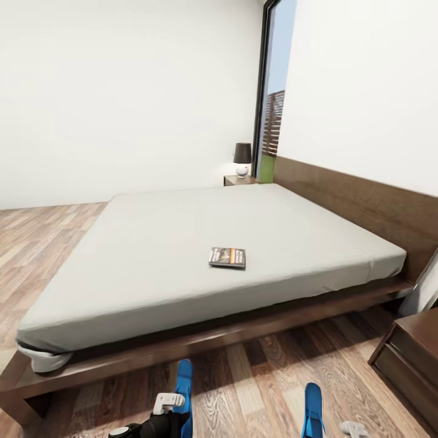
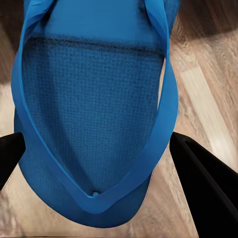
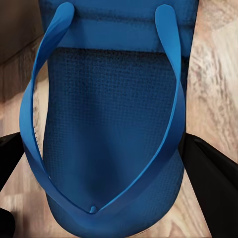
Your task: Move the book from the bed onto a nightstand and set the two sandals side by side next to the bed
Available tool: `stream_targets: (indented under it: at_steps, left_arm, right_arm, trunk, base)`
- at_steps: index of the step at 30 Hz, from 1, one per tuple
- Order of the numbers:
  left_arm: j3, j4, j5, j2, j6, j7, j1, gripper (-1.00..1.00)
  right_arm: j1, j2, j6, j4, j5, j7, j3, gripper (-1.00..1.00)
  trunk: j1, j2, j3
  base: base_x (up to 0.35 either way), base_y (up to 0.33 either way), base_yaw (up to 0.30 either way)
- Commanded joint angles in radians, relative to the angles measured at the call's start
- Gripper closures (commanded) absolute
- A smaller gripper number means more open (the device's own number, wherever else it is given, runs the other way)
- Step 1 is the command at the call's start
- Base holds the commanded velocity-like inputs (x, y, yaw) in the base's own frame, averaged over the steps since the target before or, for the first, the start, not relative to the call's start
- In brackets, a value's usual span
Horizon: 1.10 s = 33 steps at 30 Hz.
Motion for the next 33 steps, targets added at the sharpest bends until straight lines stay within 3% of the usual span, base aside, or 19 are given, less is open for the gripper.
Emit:
stream_targets:
  at_steps: [1, 33]
  left_arm:
    - [-0.005, 0.000, 0.010, 0.001, 0.004, 0.001, -0.001, 1.00]
    - [-0.006, 0.000, 0.010, 0.001, 0.004, 0.001, -0.001, 1.00]
  right_arm:
    - [0.000, 0.000, 0.002, 0.000, -0.009, 0.004, 0.001, 1.00]
    - [0.000, 0.000, 0.002, 0.000, -0.009, 0.005, 0.001, 1.00]
  trunk:
    - [0.000, 0.000, -0.001]
    - [0.000, 0.000, -0.001]
  base:
    - [0.000, 0.000, 0.291]
    - [0.000, 0.000, 0.289]
